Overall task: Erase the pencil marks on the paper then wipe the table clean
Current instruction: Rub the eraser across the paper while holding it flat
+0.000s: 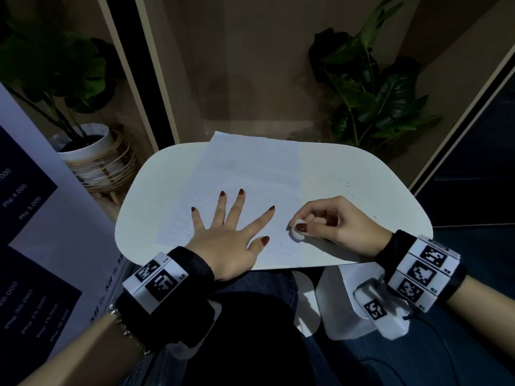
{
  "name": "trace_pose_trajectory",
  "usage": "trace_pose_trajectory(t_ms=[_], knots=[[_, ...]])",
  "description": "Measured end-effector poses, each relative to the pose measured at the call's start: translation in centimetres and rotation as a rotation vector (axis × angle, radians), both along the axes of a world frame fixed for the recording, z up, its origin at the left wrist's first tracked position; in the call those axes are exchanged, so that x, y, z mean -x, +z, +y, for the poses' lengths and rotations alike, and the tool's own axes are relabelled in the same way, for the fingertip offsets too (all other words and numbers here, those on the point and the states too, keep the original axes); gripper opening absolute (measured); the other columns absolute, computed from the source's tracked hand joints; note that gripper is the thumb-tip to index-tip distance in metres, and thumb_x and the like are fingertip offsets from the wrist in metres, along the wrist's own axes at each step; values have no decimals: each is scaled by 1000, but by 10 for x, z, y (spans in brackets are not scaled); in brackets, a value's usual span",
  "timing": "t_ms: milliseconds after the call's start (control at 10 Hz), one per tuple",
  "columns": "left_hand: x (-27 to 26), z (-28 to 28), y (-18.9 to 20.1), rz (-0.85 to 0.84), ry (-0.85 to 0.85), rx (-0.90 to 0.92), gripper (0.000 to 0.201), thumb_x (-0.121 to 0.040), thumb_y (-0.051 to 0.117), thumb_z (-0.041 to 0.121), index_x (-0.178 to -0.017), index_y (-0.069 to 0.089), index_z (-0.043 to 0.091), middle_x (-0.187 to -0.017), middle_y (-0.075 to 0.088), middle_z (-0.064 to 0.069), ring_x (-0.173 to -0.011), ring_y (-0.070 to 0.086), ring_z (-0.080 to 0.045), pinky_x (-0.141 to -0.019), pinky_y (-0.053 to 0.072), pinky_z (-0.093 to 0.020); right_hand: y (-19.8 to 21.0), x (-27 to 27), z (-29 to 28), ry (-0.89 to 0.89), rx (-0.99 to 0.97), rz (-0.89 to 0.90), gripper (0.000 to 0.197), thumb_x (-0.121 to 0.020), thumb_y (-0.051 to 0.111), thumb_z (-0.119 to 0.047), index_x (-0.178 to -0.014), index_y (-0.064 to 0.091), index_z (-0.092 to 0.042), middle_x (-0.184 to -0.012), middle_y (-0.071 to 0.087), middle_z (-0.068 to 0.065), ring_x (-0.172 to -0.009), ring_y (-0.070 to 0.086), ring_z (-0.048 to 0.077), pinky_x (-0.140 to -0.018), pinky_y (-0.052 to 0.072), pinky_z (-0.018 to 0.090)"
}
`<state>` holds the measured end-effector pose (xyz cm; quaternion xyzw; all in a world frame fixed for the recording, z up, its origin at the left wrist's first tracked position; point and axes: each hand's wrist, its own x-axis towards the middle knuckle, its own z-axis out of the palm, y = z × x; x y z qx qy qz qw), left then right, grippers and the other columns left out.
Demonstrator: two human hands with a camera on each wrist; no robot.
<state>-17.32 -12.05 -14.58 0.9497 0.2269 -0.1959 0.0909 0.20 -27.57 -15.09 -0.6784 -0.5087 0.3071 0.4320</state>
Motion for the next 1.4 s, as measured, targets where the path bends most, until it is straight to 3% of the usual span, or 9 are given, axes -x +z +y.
trace_pose_trajectory(t_ms=[200, 300, 500, 600, 700, 800, 900, 1100, 1400], knots=[[2, -2, -2, -29, 7, -11, 48, -102, 5, 52, -139, -25, 62, -153, -41, 4, -141, -39, -26, -110, -15, -68, -10, 33, 11, 33, -61, -29, 8, -94, 67, -16, -95, 72, -10, -75, 67, 11, -62, 48, 27, -63, 43, 35], [2, -2, -3, -30, 7, -17, 48, -103, 5, 51, -139, -24, 63, -154, -40, 5, -141, -38, -25, -110, -14, -68, -5, 26, 6, 151, 15, -74, 9, -93, 68, -16, -98, 74, -13, -85, 72, 11, -75, 63, 27, -73, 50, 32], [2, -2, -3, -30, 8, -22, 48, -103, 5, 51, -139, -23, 63, -154, -39, 5, -141, -37, -26, -110, -13, -68, -7, 30, 10, 78, -35, 14, 10, -93, 69, -17, -98, 74, -11, -74, 68, 6, -64, 52, 22, -67, 43, 31], [2, -2, -3, -28, 13, -19, 48, -103, 5, 51, -139, -23, 63, -154, -39, 5, -141, -38, -25, -110, -13, -68, 0, 22, 7, 195, 57, -81, 11, -94, 67, -11, -100, 74, -8, -76, 70, -6, -65, 57, 5, -69, 43, 14], [1, -1, -3, -36, 9, -16, 48, -103, 6, 51, -139, -23, 63, -154, -39, 5, -141, -38, -26, -110, -13, -69, 2, 22, 9, 144, 29, -41, 11, -93, 68, -14, -100, 75, -8, -76, 71, 4, -63, 58, 28, -67, 44, 22], [0, -1, -4, -28, 10, -14, 48, -103, 6, 51, -139, -23, 63, -154, -40, 5, -141, -38, -26, -110, -14, -69, 2, 20, 9, 152, 28, -72, 10, -93, 68, -16, -99, 75, -11, -82, 71, 11, -67, 59, 24, -68, 46, 27], [1, -2, -4, -28, 12, -13, 48, -103, 6, 51, -139, -23, 63, -154, -39, 5, -141, -38, -26, -110, -14, -69, 5, 15, 8, 230, 84, -91, 9, -93, 68, -12, -97, 76, -10, -76, 67, 12, -63, 51, 9, -65, 39, 17], [1, -1, -4, -28, 14, -9, 48, -103, 7, 51, -140, -22, 63, -154, -40, 5, -141, -38, -26, -110, -14, -69, 0, 19, 8, 168, 40, -50, 9, -92, 68, -8, -98, 75, -7, -76, 71, 2, -66, 58, 5, -69, 43, 15], [1, 0, -5, -36, 10, -10, 49, -103, 7, 50, -139, -22, 63, -154, -39, 5, -141, -38, -26, -110, -14, -69, 1, 16, 7, 219, 63, -32, 7, -91, 69, -11, -94, 75, -11, -80, 68, 19, -66, 56, 26, -69, 43, 25]])
